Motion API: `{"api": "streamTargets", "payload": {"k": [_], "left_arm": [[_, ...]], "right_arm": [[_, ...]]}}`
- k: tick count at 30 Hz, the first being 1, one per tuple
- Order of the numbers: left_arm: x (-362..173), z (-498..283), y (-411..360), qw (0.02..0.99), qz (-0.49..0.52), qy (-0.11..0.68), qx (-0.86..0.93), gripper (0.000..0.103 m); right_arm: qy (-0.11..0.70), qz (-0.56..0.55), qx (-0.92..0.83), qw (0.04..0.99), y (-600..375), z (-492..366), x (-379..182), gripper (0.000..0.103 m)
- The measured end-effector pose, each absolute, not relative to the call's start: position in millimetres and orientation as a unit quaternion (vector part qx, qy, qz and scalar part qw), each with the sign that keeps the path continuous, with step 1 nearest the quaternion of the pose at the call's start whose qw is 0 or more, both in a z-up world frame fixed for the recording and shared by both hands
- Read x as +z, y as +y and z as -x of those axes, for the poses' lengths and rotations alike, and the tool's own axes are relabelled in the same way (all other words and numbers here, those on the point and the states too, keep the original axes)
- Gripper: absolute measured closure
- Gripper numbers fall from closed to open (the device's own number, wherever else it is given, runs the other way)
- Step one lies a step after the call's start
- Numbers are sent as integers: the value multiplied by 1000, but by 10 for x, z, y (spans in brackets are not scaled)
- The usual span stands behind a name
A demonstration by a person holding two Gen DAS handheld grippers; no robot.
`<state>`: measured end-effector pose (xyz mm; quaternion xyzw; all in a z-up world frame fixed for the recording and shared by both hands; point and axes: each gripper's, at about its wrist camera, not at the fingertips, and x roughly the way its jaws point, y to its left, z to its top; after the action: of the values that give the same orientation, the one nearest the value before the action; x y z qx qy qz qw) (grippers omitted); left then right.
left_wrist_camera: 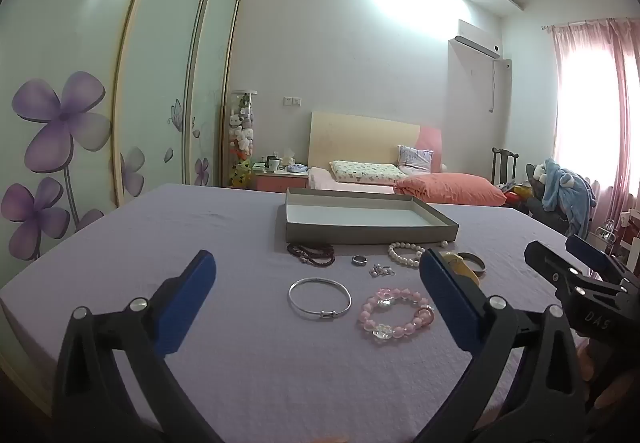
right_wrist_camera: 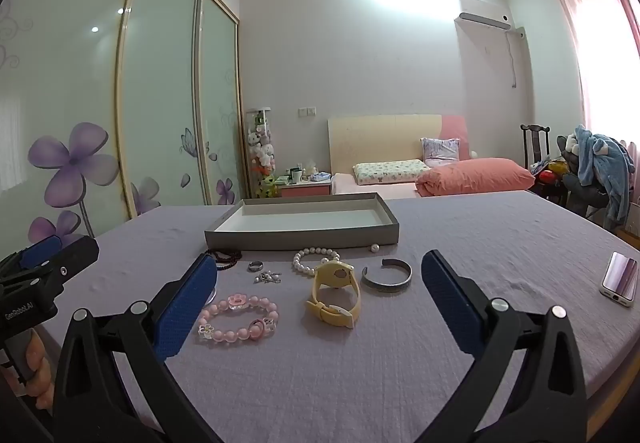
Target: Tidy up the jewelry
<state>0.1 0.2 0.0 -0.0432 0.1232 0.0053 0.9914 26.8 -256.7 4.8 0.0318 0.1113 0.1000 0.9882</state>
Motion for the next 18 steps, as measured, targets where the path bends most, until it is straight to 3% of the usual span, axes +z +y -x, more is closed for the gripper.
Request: {"api": "streamTargets", "payload": {"k": [18], "left_arm": [[0, -1, 3, 991, 44, 124, 5, 4]], "right_arm": [[114, -33, 100, 988, -2576, -276, 31, 2]]}}
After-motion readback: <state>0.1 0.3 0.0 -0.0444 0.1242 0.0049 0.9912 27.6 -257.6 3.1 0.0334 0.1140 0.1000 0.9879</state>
